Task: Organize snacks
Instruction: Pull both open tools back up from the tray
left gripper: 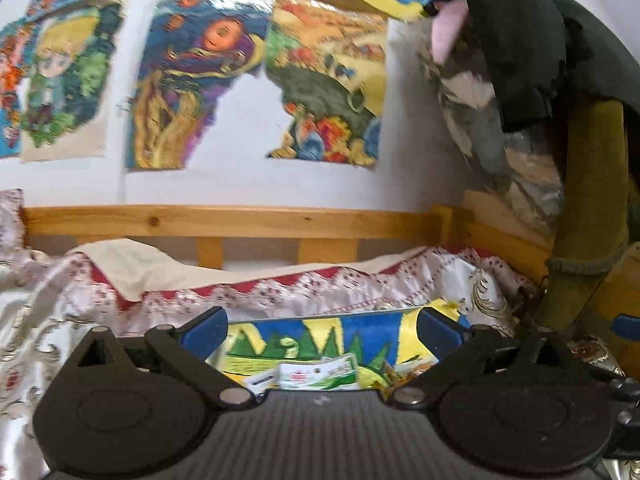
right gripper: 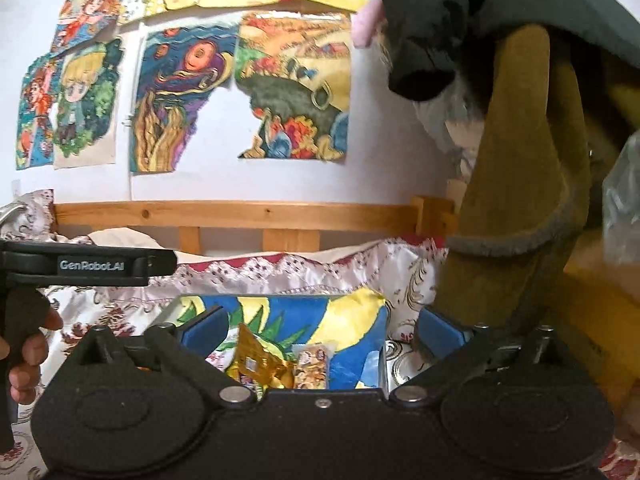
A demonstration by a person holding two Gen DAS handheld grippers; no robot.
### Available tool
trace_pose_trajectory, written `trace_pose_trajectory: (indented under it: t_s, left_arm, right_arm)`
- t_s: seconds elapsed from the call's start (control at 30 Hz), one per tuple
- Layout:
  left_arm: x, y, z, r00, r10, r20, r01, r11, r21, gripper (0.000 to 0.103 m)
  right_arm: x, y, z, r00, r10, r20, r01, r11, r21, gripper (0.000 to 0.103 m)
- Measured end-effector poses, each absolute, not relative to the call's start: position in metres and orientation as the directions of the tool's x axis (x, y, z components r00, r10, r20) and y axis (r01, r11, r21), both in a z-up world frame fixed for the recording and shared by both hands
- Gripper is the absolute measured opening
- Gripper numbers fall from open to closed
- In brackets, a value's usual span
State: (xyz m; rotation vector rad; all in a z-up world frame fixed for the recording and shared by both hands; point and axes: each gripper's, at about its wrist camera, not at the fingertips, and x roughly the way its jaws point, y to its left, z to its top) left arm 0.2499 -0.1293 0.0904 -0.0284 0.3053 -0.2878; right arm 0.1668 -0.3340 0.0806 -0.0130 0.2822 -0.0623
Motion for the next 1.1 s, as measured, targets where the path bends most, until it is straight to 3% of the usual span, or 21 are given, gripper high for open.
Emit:
trace_pose_trajectory:
  t_s: [0.5, 1.1]
  left_arm:
    - [0.156, -0.085, 0.094, 0.944, -0.159, -0.289, 0.152, 0.987, -0.048, 0.103]
    - [0.078, -0.045, 0.084, 0.933, -0.092, -0.348, 0.088, 0.996, -0.027, 0.103]
  right_arm:
    - [0.096, -0.304, 0.099, 0.965, -0.052, -0.256, 0.058, 0.998, 0.018, 0.102]
    - [0.011, -0.282, 0.086, 0.955, -0.049, -0.294, 0.069, 0.996, 0.056, 0.102]
